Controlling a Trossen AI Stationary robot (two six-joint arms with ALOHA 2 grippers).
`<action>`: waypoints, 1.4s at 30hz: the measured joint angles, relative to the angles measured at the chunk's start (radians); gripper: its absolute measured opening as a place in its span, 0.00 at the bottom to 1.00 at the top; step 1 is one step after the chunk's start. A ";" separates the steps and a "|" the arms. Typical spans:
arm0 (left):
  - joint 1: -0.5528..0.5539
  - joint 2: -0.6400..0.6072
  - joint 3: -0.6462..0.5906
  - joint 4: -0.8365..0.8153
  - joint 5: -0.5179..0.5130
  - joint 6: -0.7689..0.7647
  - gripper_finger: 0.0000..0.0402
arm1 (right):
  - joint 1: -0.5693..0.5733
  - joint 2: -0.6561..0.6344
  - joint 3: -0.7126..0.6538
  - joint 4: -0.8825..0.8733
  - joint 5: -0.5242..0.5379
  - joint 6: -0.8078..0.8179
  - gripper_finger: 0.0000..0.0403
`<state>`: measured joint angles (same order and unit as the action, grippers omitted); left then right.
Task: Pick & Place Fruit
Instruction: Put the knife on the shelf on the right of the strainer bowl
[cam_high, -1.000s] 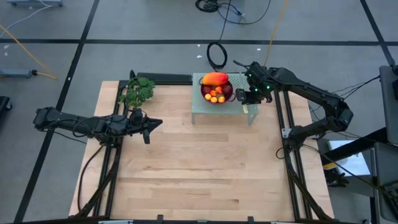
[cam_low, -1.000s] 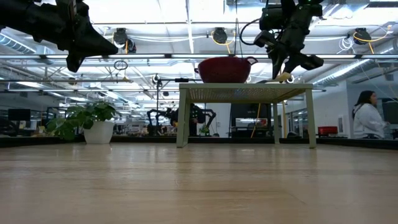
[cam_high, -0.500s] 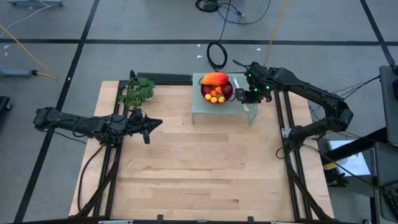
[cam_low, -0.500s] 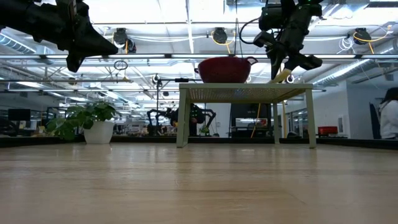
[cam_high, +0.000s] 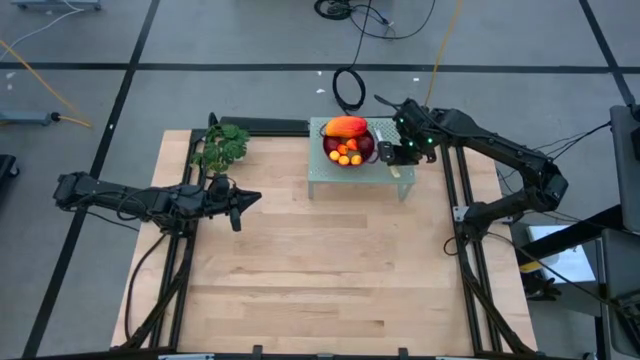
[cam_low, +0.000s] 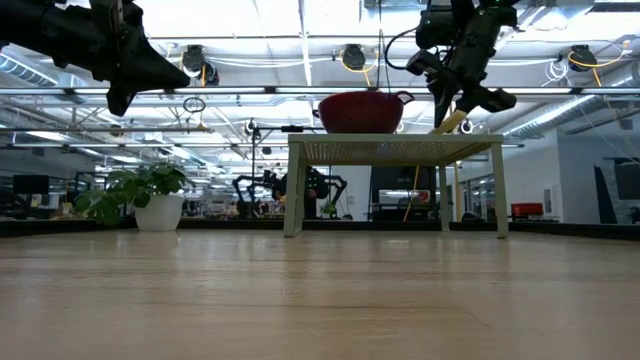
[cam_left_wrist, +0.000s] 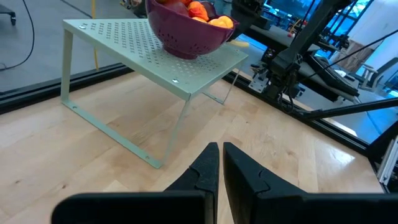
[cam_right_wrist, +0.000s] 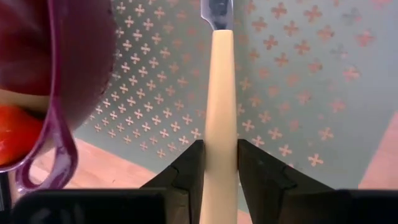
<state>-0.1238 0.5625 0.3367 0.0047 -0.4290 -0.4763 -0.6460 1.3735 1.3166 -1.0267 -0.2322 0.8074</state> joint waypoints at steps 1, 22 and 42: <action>0.000 0.000 0.000 0.000 0.000 0.000 0.05 | 0.000 0.000 0.000 -0.004 0.007 0.000 0.20; 0.000 0.000 0.000 0.000 0.009 -0.004 0.05 | 0.046 -0.005 -0.082 0.044 0.089 0.114 0.21; 0.000 0.000 0.000 0.000 0.006 0.010 0.05 | 0.060 -0.054 -0.120 0.132 0.103 0.142 0.20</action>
<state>-0.1239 0.5629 0.3367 0.0047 -0.4229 -0.4660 -0.5864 1.3197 1.1961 -0.8951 -0.1293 0.9490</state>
